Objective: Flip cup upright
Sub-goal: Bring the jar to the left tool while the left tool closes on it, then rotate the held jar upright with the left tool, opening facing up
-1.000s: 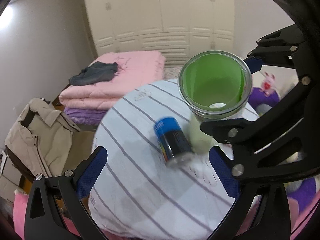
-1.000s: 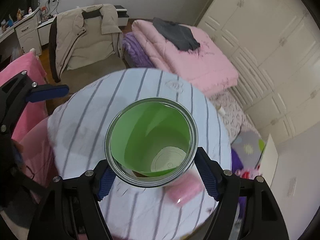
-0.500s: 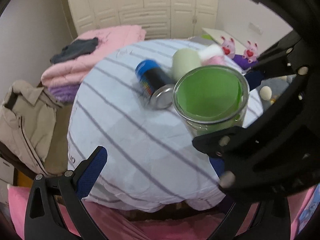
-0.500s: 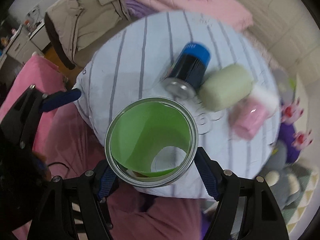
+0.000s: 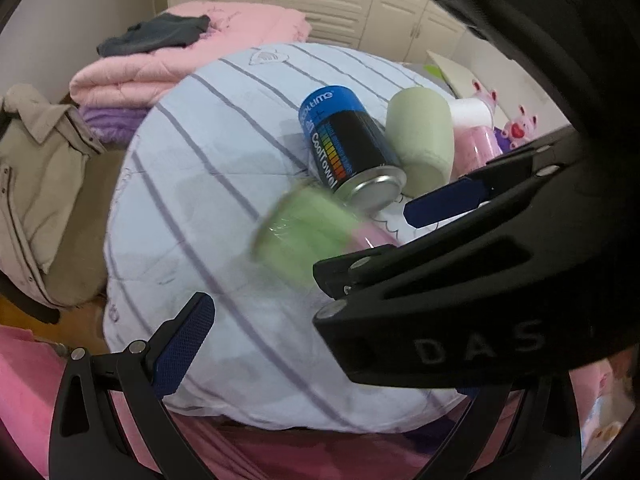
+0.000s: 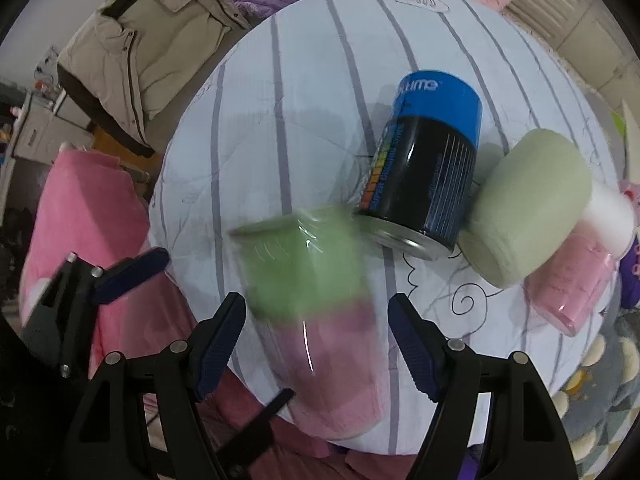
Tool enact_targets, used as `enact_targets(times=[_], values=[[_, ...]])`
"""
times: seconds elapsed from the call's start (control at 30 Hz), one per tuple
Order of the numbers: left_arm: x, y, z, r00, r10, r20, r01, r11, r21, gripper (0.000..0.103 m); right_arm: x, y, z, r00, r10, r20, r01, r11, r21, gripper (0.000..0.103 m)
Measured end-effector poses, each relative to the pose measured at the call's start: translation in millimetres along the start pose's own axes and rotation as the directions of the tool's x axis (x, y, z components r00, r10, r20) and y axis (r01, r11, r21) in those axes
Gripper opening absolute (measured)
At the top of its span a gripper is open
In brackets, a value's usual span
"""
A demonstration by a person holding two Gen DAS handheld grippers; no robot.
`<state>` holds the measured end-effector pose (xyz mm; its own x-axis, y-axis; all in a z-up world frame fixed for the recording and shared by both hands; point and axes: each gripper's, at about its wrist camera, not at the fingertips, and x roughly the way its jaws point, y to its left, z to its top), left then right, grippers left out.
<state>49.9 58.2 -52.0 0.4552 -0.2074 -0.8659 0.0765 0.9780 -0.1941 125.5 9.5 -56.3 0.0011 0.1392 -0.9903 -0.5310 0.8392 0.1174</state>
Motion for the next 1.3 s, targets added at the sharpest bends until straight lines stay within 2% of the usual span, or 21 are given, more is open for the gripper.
enact_targets(times=[0.13,0.23,0.37,0.47,0.6,0.77,0.8,0.9,1.0,1.17,1.3], values=[[10,-5,7,1.0,-0.013,-0.007,0.013,0.999,-0.034,0.103,-12,-13,-4,0.998,0.041,0.053,-0.043,0.999,0.026,0.075],[17,-6,13,0.999,-0.028,-0.027,0.025,0.995,-0.094,0.103,-31,-26,-13,0.991,0.053,0.121,-0.057,0.998,0.03,0.075],[33,-11,18,0.997,-0.028,-0.077,0.013,0.982,-0.191,0.103,-55,-40,-42,0.98,0.023,0.198,-0.022,1.0,-0.004,0.076],[48,-14,21,0.992,-0.047,-0.115,0.012,0.959,-0.281,0.103,-63,-48,-60,0.973,-0.028,0.227,0.037,0.999,-0.033,0.078],[62,-18,21,0.99,0.023,-0.136,-0.064,0.951,-0.303,0.102,-70,-64,-66,0.964,-0.045,0.26,0.055,0.998,-0.033,0.078],[74,-17,25,0.988,0.024,-0.155,-0.076,0.939,-0.336,0.101,-73,-83,-69,0.963,-0.005,0.27,0.019,0.999,-0.049,0.078],[76,-16,27,0.988,0.024,-0.154,-0.076,0.938,-0.338,0.098,-70,-80,-65,0.963,0.001,0.269,0.014,0.999,-0.052,0.078],[77,-11,31,0.987,0.061,-0.149,-0.106,0.943,-0.314,0.08,-64,-82,-65,0.965,0.027,0.26,-0.01,0.998,-0.064,0.078],[74,-5,36,0.99,0.052,-0.128,-0.086,0.957,-0.277,0.08,-58,-80,-65,0.967,0.041,0.252,-0.024,0.997,-0.071,0.078],[60,-3,36,0.994,0.092,-0.061,-0.102,0.974,-0.201,0.08,-51,-70,-66,0.964,0.06,0.258,-0.038,0.995,-0.089,0.078],[49,-7,35,0.993,0.119,0.018,-0.116,0.984,-0.133,0.079,-48,-61,-65,0.956,0.045,0.291,-0.015,0.994,-0.105,0.079]])
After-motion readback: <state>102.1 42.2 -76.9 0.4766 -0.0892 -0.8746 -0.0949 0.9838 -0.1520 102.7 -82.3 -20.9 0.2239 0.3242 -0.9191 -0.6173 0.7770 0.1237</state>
